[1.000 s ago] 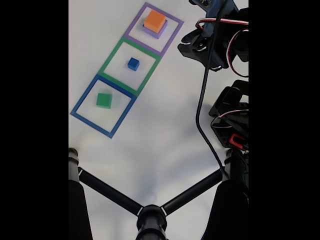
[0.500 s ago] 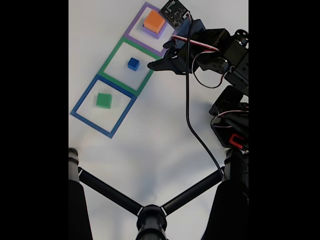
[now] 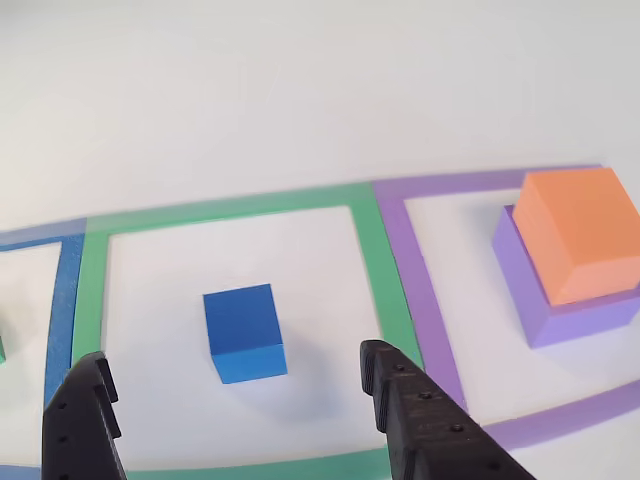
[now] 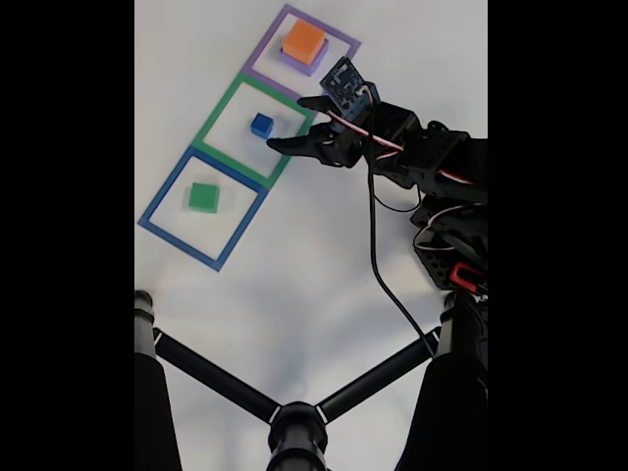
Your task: Tower of hanoi
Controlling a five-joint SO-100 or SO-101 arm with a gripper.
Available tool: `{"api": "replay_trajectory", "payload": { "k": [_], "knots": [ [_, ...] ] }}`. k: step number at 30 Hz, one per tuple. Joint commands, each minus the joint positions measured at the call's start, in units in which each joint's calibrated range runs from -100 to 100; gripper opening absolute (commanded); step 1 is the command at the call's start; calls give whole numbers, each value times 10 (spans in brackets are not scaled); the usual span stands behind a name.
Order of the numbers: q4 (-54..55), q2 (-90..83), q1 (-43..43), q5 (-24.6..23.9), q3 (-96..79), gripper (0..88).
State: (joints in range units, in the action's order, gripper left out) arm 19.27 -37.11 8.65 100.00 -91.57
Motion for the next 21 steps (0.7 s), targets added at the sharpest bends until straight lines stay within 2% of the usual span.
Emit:
{"api": "replay_trajectory", "payload": {
  "k": [1, 8, 21],
  "knots": [
    [119, 81, -18, 0, -3, 284],
    [253, 249, -13, 0, 27, 280],
    [348, 441, -2, 0, 122, 259]
  ]
}}
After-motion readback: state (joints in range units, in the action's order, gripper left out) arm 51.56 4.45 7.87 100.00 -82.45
